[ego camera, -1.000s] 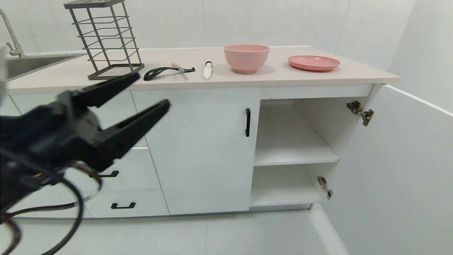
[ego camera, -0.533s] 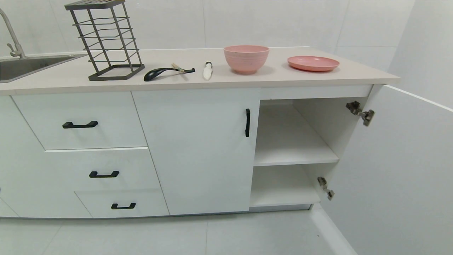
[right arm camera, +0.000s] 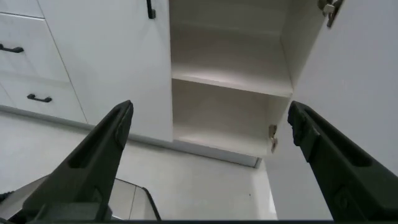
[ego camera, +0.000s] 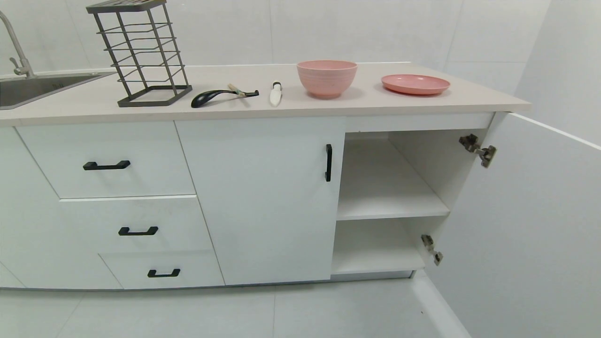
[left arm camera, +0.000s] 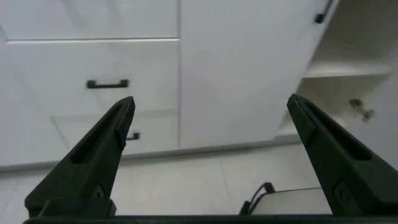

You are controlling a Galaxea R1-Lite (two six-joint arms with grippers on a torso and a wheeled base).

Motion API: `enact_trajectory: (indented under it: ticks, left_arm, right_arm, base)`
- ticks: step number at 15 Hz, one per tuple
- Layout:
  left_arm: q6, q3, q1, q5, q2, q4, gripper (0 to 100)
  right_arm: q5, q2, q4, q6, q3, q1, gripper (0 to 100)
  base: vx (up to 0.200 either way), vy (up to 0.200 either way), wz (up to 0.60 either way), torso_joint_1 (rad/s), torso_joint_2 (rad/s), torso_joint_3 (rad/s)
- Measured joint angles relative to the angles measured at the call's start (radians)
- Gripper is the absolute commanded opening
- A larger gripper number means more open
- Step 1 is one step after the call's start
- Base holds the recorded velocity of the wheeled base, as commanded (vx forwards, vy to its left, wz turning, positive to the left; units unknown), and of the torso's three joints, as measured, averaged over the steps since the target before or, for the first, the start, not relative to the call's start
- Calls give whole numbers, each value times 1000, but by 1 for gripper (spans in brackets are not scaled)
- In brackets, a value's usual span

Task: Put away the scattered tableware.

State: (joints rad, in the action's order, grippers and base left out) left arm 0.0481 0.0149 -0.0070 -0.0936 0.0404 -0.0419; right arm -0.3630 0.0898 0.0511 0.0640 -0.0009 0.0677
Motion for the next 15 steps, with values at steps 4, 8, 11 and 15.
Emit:
enact_trajectory:
  ticks: [4, 8, 11, 15]
  left_arm:
    - [-50, -8, 7, 132, -40, -10, 100]
    - [-66, -10, 8, 30, -45, -18, 100]
    - [-65, -10, 8, 29, -45, -13, 100]
    - [-66, -12, 7, 22, -46, 42, 100]
  right_arm:
    - [234, -5, -10, 4, 0, 0, 100]
    - [283, -5, -57, -29, -1, 0, 100]
    - [283, -5, -57, -30, -2, 0, 100]
    - [285, -5, -58, -44, -1, 0, 100]
  base:
    - [0, 0, 0, 0, 0, 0]
    - [0, 0, 0, 0, 0, 0]
    - [0, 0, 0, 0, 0, 0]
    - [0, 0, 0, 0, 0, 0]
